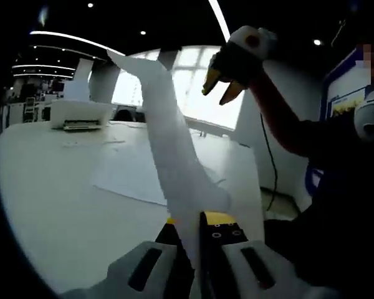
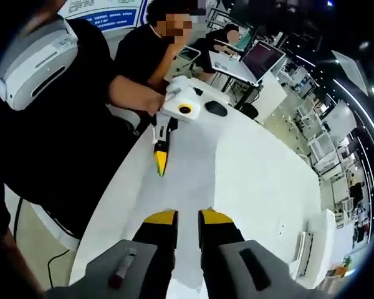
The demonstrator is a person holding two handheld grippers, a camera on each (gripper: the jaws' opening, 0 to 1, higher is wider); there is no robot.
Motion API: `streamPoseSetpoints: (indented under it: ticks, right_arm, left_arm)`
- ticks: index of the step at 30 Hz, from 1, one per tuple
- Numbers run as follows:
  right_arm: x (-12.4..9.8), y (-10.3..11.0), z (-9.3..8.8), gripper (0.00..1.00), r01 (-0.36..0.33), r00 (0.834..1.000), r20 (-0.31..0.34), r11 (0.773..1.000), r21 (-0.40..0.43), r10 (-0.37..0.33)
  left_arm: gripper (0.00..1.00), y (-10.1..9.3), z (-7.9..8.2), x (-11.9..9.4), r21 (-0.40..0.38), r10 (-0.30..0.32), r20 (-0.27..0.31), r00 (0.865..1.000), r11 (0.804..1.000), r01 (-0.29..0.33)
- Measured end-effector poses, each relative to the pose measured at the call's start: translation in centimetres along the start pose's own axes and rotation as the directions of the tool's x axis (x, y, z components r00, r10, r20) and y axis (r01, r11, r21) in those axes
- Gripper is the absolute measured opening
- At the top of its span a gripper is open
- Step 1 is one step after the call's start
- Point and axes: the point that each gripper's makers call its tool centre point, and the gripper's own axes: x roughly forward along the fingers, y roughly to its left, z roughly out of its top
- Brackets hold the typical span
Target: Organize the stack of printing papers by aligning and flattening the scattered papers on the table
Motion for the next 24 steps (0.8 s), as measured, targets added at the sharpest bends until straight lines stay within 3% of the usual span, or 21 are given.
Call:
streamPoseSetpoints:
  ticks: [10,24]
  right_arm:
    - [-1.3,-0.5,-1.1,0.08,0.078,0.996,0.043,0.995,0.057,-0.081]
    - [-2.4,-0.8,-3.3,0.08,0.174,0.978,0.090,0.973,0.152,-0.189]
  left_arm:
    - [0.05,0.9,-0.9,-0.4,-0.048,0.028,-0.046,0.999,0.998,-0.030]
    - [0.05,1.4,-0.9,-1.5,-0.046,0.065,-0.052,0.997,0.997,-0.067]
